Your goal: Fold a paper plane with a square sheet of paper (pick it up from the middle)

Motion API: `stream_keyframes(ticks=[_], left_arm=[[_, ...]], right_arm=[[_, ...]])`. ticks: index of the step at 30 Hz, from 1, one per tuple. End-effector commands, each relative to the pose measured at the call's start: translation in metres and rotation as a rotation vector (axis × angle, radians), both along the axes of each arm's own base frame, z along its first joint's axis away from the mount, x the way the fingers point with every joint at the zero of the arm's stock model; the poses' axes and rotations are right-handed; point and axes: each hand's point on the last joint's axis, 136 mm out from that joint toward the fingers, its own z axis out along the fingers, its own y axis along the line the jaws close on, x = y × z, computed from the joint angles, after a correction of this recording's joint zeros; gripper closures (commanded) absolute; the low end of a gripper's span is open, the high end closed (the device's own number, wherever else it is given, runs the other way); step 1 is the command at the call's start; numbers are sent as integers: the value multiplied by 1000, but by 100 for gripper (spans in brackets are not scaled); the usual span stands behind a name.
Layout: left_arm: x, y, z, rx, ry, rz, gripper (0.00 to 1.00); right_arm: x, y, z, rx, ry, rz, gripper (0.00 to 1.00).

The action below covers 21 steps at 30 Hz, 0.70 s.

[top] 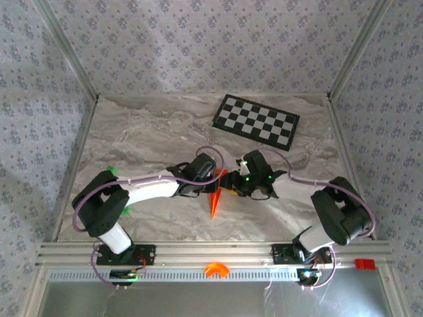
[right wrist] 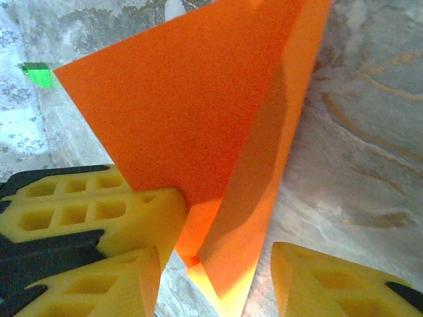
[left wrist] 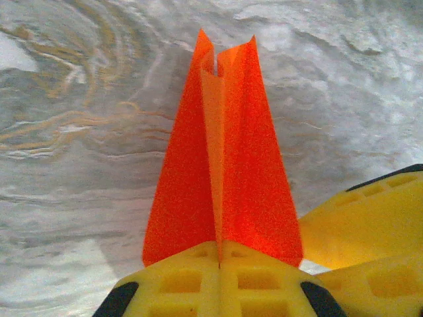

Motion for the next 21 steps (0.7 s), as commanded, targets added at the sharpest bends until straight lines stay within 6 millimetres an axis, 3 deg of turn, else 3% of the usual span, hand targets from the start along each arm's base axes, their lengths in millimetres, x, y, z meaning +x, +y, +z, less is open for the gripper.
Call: stream_keyframes(ticks=[1,5,13,21], left_arm=[[3,-9,19,-31,-26,-1,96],[3,-8,19,-27,-29,6,95],[4,-7,16,1,-22,2,93],[-5,-14,22,-13,-9,-52,74]], right_arm=[[-1,-3,-15,-68,31,-7,54],[-4,-11,-24,-97,56,-13,64],[-4,-15,-24,-78,71,-19,83],[-1,-14,-22,-50,77,-31,96]])
